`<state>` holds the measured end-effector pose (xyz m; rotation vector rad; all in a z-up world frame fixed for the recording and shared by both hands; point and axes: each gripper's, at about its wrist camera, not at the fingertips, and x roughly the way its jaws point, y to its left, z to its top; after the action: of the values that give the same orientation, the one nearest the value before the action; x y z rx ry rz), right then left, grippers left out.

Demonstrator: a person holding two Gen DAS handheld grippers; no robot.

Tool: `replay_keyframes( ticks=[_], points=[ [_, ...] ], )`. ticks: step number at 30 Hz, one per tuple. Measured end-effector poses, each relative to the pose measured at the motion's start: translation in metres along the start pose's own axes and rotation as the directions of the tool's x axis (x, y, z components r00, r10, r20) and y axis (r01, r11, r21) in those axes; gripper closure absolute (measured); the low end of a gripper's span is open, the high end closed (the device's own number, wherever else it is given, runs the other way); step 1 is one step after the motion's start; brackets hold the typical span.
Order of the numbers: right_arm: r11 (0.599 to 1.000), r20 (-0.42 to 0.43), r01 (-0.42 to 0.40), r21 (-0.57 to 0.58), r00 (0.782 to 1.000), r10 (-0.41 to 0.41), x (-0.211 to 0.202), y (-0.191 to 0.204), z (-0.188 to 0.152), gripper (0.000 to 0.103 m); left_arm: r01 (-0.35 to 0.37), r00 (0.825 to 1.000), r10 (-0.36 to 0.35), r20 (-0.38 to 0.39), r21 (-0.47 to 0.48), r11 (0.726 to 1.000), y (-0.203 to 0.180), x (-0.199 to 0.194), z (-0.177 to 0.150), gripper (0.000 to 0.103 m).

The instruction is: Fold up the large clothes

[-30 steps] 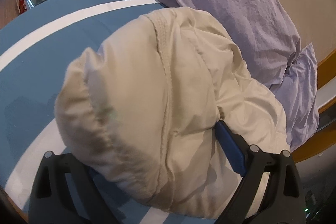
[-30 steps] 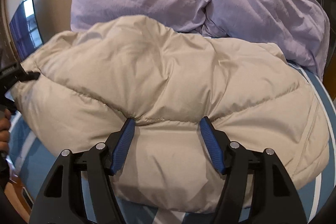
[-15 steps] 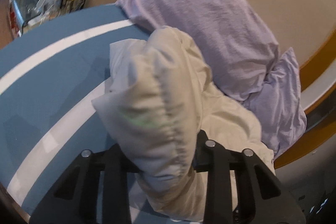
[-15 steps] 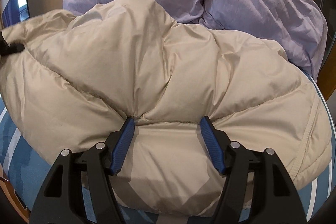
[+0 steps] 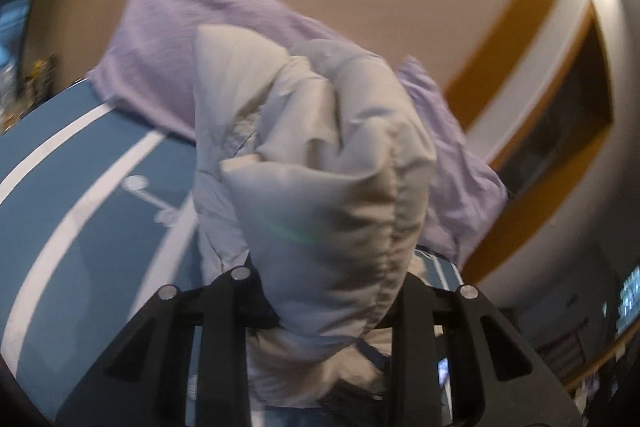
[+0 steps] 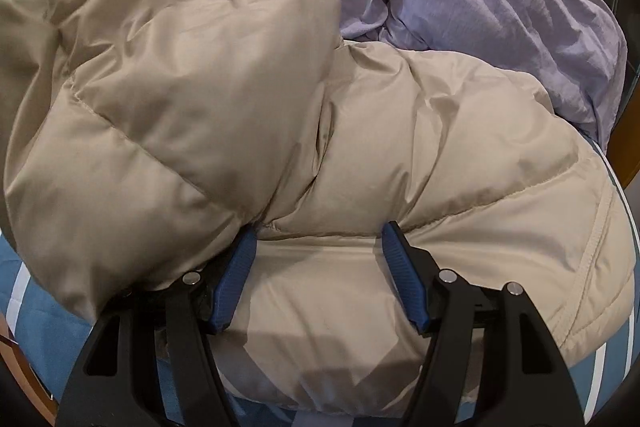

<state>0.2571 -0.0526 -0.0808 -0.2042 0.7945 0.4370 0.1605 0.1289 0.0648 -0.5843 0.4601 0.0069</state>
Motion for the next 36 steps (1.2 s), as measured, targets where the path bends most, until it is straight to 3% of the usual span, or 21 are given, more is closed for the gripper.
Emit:
replay_keyframes(
  ticks=[7, 20, 26, 36],
  points=[
    [0.999, 0.004, -0.034, 0.018, 0.999, 0.034, 0.000, -0.006, 0.000, 0.036, 0.074, 0.996, -0.068, -0.063, 0.111, 0.991, -0.062, 0.027, -0.014, 0.074],
    [0.992, 0.068, -0.128, -0.002, 0.989, 0.128, -0.022, -0.032, -0.016, 0.036, 0.110, 0.983, -0.077, -0.166, 0.203, 0.973, -0.112, 0.069, -0.046, 0.074],
    [0.994, 0.127, -0.106, 0.005, 0.986, 0.105, -0.046, -0.058, -0.030, 0.036, 0.106, 0.978, -0.055, -0.201, 0.256, 0.961, -0.136, 0.091, -0.064, 0.073],
    [0.990, 0.156, -0.059, 0.126, 0.987, 0.039, -0.061, -0.117, -0.048, 0.036, 0.101, 0.967, -0.015, -0.255, 0.330, 0.939, -0.172, 0.122, -0.099, 0.073]
  ],
)
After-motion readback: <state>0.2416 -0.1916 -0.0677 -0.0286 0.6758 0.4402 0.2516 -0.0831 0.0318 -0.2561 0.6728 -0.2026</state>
